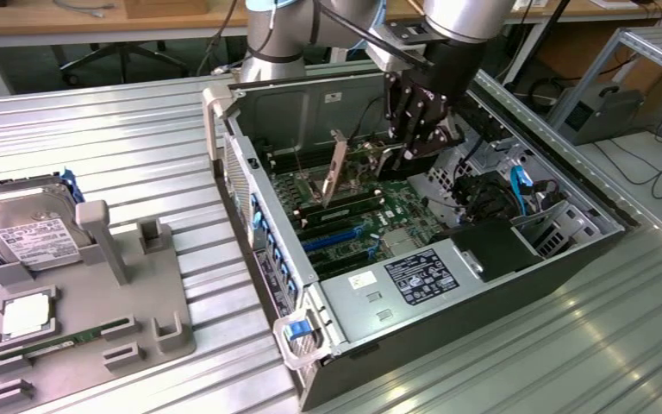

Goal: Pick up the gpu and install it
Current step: 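Insert the gpu into the slot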

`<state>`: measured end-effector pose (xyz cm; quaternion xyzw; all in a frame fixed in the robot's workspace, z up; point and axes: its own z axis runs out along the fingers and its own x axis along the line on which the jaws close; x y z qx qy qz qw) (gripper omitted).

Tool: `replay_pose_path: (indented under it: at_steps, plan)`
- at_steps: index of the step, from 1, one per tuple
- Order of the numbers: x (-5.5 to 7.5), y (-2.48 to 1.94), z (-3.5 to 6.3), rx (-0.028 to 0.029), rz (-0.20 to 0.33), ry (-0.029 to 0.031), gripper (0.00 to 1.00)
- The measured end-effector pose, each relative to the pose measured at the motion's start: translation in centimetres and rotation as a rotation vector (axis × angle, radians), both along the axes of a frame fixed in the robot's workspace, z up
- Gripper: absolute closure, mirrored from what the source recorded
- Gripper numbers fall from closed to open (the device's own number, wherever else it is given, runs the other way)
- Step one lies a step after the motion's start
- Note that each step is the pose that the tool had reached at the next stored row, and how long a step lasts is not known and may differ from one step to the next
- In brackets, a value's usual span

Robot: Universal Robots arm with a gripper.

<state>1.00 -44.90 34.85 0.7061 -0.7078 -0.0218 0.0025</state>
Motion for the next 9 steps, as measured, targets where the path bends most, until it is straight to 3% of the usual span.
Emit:
replay_pose_path:
  at_steps: [3, 9]
  plan:
    - [-0.4, 0.00, -0.74, 0.0000, 0.000, -0.0097, 0.73]
    - [-0.9, 0.00, -1.73, 0.0001, 0.001, -0.0176, 0.73]
